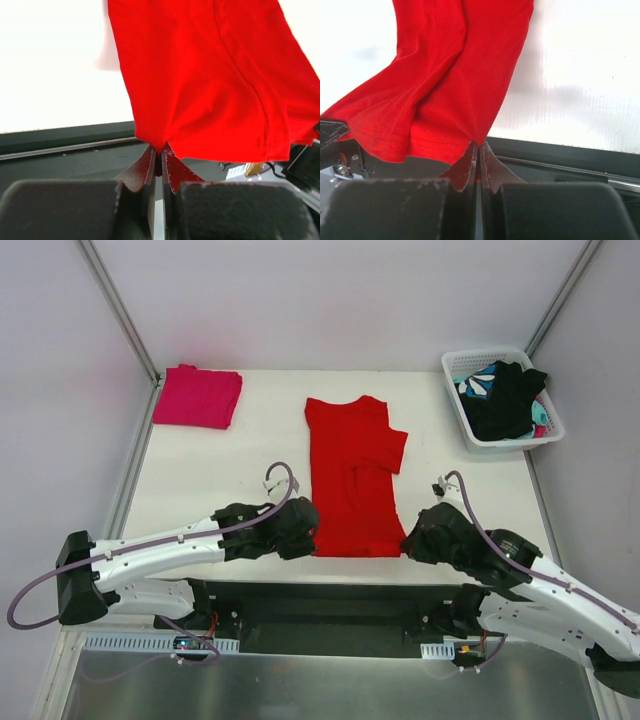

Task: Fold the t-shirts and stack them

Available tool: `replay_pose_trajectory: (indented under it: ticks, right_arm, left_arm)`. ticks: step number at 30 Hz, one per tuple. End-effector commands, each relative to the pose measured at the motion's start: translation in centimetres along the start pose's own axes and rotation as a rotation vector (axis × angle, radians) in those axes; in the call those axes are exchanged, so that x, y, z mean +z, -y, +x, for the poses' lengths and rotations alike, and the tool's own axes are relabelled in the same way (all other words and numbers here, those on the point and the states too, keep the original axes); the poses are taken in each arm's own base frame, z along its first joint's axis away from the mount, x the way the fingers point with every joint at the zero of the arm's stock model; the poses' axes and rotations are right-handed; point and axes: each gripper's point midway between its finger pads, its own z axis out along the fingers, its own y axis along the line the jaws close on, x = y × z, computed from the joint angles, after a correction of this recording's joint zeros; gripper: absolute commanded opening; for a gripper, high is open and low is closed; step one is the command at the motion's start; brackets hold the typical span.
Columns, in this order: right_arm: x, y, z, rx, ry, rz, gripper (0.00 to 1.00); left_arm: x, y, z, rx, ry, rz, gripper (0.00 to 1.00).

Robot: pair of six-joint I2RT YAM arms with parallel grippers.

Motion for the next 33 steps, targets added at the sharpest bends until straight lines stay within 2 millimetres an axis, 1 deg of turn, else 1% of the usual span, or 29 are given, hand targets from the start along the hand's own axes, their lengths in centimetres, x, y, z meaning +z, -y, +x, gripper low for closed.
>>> replay_pose_trajectory:
  ticks: [1, 6, 10, 13, 15, 19, 20, 25, 27, 29, 33]
  right_arm:
    - [-0.3, 1.0, -1.9, -0.063, 0.068, 0.082, 0.01]
    - [0.1, 1.5, -2.7, -0.09, 0.098, 0.134, 0.01]
    - [0.1, 1.2, -4.2, -0.093, 0.134, 0.154, 0.01]
    - [0.8, 1.4, -4.9, -0.11, 0.14, 0.19, 0.01]
    - [1.4, 1.3, -5.0, -0.119, 0.121, 0.199, 0.01]
    - [2.5, 0.2, -5.6, -0.116, 0.118, 0.176, 0.01]
    - [2.6, 0.1, -5.7, -0.115, 0.118, 0.173, 0.01]
    - [3.4, -0.6, -6.8, -0.134, 0.116, 0.177, 0.01]
    - [3.3, -0.7, -7.6, -0.131, 0.127, 0.181, 0.01]
    - [3.5, -0.7, -7.9, -0.142, 0.119, 0.185, 0.01]
    - [3.9, -0.4, -9.3, -0.132, 0.12, 0.19, 0.01]
  left_arm:
    - [0.0, -2.2, -2.3, 0.035, 0.06, -0.109, 0.0]
    - [-0.1, -2.6, -4.7, 0.022, 0.087, -0.122, 0.0]
    - [0.0, -2.7, -6.0, 0.023, 0.095, -0.131, 0.0]
    - [0.2, -2.4, -6.8, 0.024, 0.099, -0.138, 0.0]
    - [0.5, -2.0, -7.0, 0.036, 0.095, -0.142, 0.0]
    - [1.2, -1.2, -7.4, 0.042, 0.09, -0.145, 0.0]
    - [1.7, -1.3, -7.3, 0.043, 0.082, -0.157, 0.0]
    - [2.6, -0.1, -7.9, 0.047, 0.07, -0.146, 0.0]
    - [2.9, 0.2, -8.2, 0.049, 0.07, -0.148, 0.0]
    - [3.2, 0.4, -8.6, 0.049, 0.068, -0.145, 0.0]
    - [3.6, 0.5, -9.5, 0.045, 0.072, -0.148, 0.0]
